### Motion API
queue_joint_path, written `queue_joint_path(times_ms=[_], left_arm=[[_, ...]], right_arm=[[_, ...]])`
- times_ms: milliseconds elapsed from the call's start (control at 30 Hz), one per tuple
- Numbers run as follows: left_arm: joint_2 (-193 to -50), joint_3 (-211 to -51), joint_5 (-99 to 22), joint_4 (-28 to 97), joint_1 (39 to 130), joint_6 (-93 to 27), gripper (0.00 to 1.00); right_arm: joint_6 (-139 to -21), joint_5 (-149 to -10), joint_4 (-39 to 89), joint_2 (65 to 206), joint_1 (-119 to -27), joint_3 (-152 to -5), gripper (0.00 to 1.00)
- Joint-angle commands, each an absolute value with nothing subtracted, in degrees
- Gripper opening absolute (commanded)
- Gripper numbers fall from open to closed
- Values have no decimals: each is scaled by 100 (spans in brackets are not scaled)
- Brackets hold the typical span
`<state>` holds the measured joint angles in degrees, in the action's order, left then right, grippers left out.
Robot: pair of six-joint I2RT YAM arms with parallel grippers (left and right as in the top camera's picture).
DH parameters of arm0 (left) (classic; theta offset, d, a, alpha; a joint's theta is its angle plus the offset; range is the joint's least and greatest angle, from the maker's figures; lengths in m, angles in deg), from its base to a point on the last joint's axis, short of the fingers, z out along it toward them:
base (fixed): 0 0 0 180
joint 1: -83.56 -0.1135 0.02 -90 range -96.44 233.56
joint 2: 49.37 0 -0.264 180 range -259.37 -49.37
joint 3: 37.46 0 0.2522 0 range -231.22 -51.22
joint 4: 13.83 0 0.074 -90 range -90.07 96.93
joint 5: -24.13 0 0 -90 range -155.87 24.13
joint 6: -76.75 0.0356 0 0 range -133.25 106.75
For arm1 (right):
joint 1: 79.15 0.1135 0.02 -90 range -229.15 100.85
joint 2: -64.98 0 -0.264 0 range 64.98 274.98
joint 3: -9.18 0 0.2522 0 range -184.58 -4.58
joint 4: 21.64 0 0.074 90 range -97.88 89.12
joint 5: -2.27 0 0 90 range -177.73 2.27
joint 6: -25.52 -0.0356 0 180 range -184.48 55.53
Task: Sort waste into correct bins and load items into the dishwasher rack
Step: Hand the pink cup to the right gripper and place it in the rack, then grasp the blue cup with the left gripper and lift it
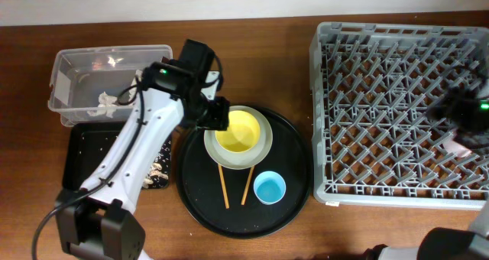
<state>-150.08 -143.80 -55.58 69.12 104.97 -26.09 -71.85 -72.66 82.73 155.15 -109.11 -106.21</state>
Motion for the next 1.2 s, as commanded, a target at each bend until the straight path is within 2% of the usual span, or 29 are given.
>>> queue_joint_path(times_ms=[0,67,167,367,467,567,633,733,800,1000,1100,1167], left_arm=[[-14879,-14130,-5563,6925,10949,-2517,64],[-14879,-13798,-5563,6905,11323,-2517,64],[-14879,-13280,-5558,6787,11793,-2517,65],[-14879,-12273,-5495,5618,12667,-2779,68],[-14879,-12174,-5497,5312,12794,-2823,67],[-14879,-12174,-5499,5310,12803,-2825,54],[-14879,-12174,-5506,5305,12803,-2867,21],[-14879,-12174,-5499,5305,12803,-2867,14],[-14879,-12174,-5501,5303,12803,-2869,1],[-14682,-12642,-5405,5268,12569,-2864,0],[-14151,-13239,-4942,5194,11723,-2884,0],[-13965,-13291,-3829,4728,10962,-3256,0]], right_arm=[[-6919,-7432,8452,15493,-9881,-10669,80],[-6916,-7605,8472,15509,-9072,-10636,81],[-6921,-7965,8450,15513,-8415,-10636,82],[-6919,-7961,8456,15513,-8286,-10636,83],[-6916,-7963,8491,15513,-8286,-10636,83],[-6914,-7963,8494,15513,-8286,-10636,84],[-6916,-7961,8498,15513,-8286,-10636,85],[-6914,-7963,8539,15513,-8286,-10636,89],[-6914,-7963,8585,15513,-8288,-10636,89],[-6916,-8042,8594,15513,-8292,-10636,90],[-6921,-8258,8428,15513,-8303,-10636,89],[-6938,-8070,8080,15513,-8321,-10636,89]])
